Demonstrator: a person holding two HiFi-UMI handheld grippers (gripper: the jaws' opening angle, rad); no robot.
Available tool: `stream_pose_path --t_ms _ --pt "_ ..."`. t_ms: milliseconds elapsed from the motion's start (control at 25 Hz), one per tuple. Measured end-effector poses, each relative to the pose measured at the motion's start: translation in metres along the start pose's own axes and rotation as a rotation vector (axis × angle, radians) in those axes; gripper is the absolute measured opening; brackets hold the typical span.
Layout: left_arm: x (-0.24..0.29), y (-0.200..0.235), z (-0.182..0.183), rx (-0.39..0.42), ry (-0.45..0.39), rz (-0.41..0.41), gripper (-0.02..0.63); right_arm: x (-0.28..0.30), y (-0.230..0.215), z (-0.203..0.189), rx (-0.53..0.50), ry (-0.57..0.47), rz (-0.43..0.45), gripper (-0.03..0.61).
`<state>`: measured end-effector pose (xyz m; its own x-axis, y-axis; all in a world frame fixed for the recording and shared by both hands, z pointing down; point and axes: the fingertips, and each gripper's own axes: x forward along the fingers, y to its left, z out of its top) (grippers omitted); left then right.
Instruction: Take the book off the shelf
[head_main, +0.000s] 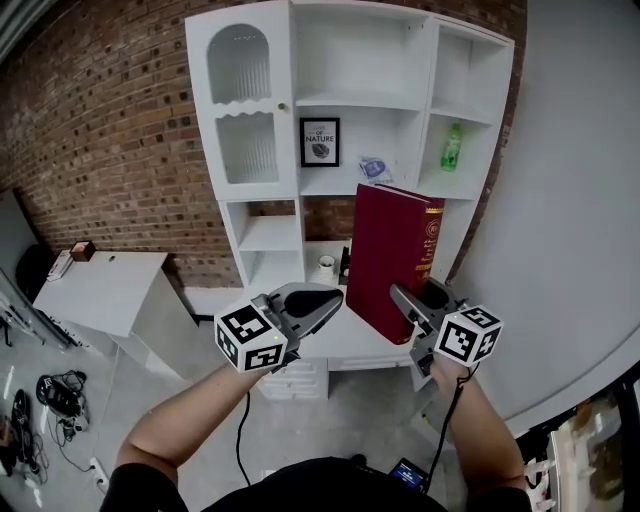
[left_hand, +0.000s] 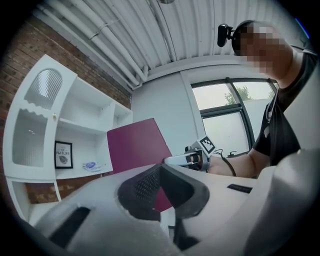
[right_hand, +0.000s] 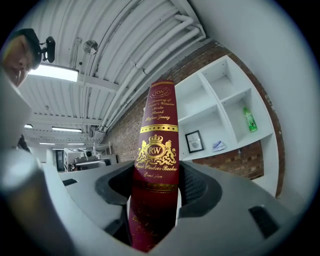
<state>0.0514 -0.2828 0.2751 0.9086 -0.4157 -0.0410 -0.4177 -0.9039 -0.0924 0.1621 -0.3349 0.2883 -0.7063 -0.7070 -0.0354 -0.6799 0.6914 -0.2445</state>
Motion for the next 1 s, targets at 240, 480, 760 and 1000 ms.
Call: stream_pose_path --t_ms 240,480,760,1000 --pt "-0.077 -0.027 -0.025 -0.035 0.035 -0.004 0.008 -0.003 0.064 -0.047 0.047 0.026 -0.021 0.241" --pt "-0.113 -0.053 -0.055 -0.104 0.038 -0.036 0.008 -0.023 0.109 -0.093 0.090 0.069 -0.055 0.241" --pt "-0.119 -0.111 -0.106 -0.135 0.059 -0.087 0.008 -0.076 0.136 -0.151 0.124 0.139 -0.099 0.241" --pt "-0.106 -0.182 -0.142 -0.194 0.098 -0.053 0.008 -0.142 0.151 -0.192 0.168 0.178 -0.070 0.241"
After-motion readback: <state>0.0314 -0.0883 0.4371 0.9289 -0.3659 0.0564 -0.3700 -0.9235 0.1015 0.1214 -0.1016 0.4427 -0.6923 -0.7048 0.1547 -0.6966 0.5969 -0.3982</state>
